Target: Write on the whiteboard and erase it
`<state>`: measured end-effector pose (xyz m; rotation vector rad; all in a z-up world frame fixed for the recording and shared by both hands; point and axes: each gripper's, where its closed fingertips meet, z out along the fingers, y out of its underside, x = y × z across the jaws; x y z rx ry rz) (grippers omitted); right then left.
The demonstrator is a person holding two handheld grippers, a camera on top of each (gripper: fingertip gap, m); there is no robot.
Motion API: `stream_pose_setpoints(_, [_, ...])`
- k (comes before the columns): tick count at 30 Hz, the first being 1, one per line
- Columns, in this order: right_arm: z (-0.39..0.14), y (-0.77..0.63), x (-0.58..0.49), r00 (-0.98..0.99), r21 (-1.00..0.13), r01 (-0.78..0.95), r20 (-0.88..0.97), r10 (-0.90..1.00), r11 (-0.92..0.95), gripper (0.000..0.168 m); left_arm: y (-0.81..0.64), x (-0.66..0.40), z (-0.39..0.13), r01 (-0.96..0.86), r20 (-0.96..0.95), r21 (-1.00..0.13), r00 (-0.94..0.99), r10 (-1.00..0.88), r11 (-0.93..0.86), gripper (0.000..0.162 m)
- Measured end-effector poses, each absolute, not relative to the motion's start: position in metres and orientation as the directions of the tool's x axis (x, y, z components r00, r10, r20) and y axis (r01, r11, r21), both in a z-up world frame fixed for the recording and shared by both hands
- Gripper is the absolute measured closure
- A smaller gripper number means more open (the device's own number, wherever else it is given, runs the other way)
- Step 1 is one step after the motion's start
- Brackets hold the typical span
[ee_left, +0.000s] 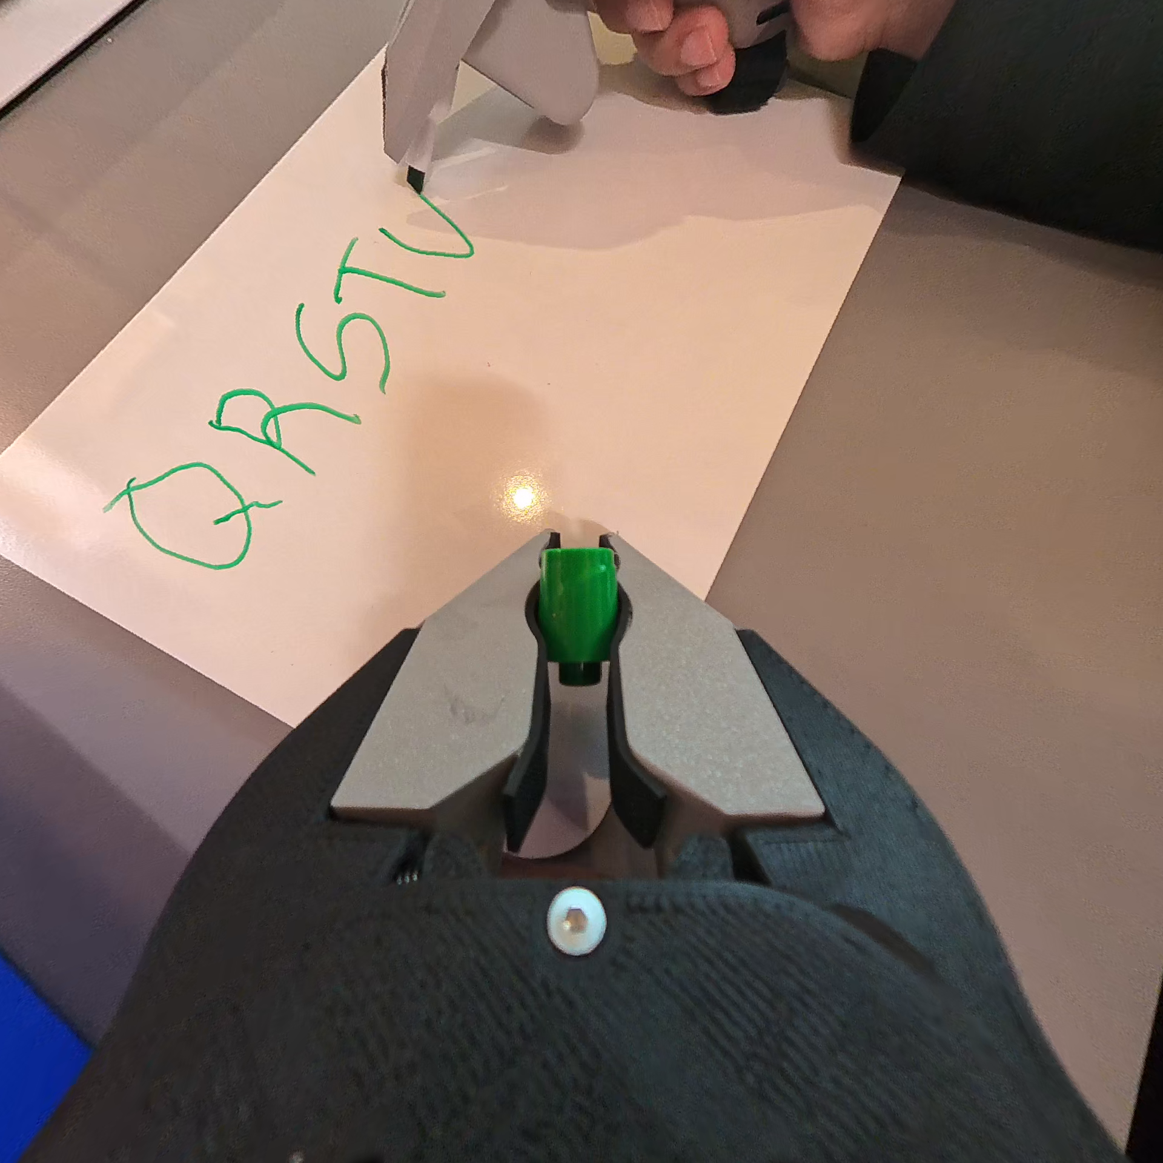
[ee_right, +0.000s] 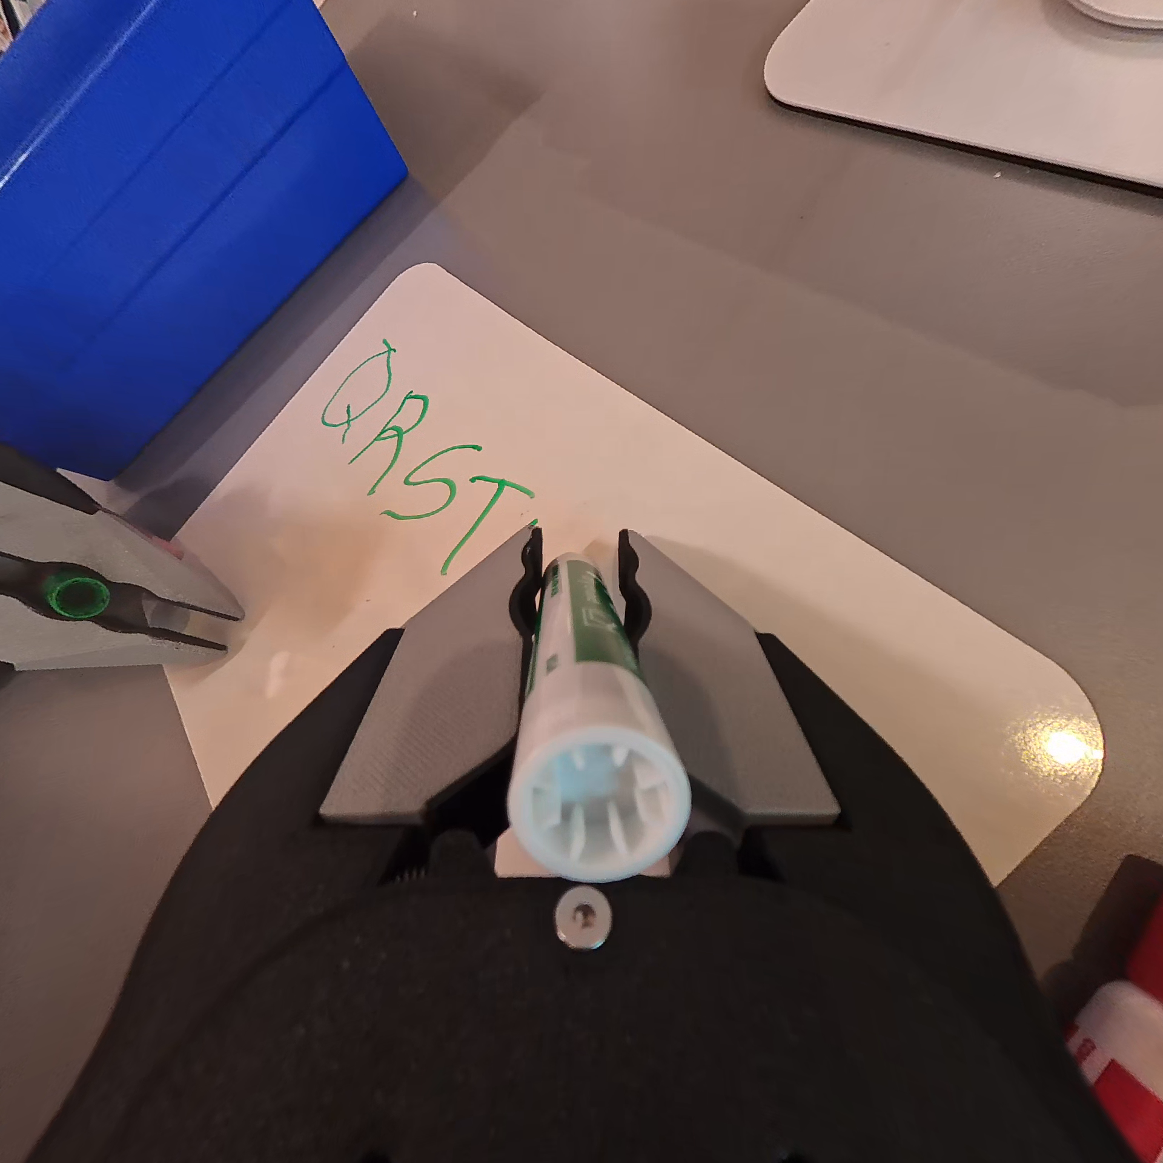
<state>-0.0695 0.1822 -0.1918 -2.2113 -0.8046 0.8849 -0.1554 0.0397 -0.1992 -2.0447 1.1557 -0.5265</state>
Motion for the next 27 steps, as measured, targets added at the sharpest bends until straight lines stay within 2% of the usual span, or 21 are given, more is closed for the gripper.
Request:
stream_pose_setpoints(19, [-0.193,0.143,-0.065,0.496,-0.66,0.338,-0.482,0.723,-0.671,0.146,0.039,-0.155,-0.199,-0.569,-0.008,-0.752,0.511,-0.86,-0.331,0.152])
stream_pose_setpoints(24, [-0.172,0.148,-0.07,0.453,-0.711,0.239,-0.52,0.724,-0.661,0.146,0.039,-0.155,-0.199,-0.572,-0.011,-0.752,0.506,-0.862,-0.326,0.152])
stream_pose_setpoints(27, [-0.159,0.157,-0.063,0.479,-0.763,0.178,-0.484,0.732,-0.621,0.146,0.039,-0.155,-0.199,-0.573,-0.012,-0.752,0.506,-0.862,-0.326,0.152])
